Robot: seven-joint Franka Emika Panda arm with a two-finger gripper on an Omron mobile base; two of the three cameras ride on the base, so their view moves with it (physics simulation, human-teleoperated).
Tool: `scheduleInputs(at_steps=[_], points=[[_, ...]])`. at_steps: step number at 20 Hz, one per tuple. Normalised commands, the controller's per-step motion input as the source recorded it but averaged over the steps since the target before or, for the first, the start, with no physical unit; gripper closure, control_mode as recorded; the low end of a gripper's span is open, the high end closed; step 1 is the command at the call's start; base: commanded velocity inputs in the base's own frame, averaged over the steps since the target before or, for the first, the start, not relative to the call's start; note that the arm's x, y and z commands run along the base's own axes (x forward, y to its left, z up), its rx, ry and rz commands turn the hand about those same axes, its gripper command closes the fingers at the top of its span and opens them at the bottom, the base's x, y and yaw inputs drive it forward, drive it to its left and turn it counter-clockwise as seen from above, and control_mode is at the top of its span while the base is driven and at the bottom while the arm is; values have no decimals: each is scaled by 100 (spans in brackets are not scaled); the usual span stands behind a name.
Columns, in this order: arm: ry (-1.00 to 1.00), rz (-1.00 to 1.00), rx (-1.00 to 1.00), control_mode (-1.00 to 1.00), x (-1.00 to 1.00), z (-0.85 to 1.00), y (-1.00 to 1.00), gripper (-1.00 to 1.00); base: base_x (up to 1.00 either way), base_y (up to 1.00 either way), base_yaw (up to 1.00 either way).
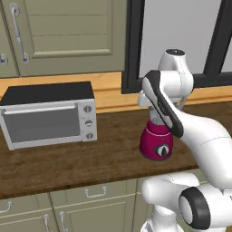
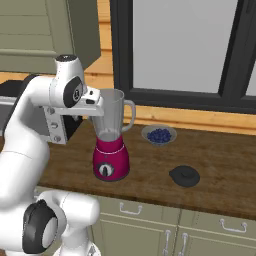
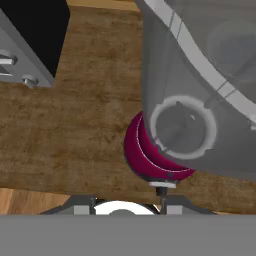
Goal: Close the lid blender by securely placing the lid on top.
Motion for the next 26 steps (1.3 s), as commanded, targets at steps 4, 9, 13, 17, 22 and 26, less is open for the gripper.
scheduleInputs(at_steps=[4,9,13,17,22,26], points=[[-10,-3,7,-100,-64,-16,-60,-100,0,0,0],[-14,-10,24,-100,-88,-13,-100,-100,0,0,0],[-5,-7,24,-100,-47,-14,-100,-100,0,0,0],[-5,-1,16,-100,-26,-5,-100,-100,0,0,0],[-5,0,9,-100,-1,0,-100,-100,0,0,0],[-1,0,2,-100,10,0,-100,-100,0,0,0]])
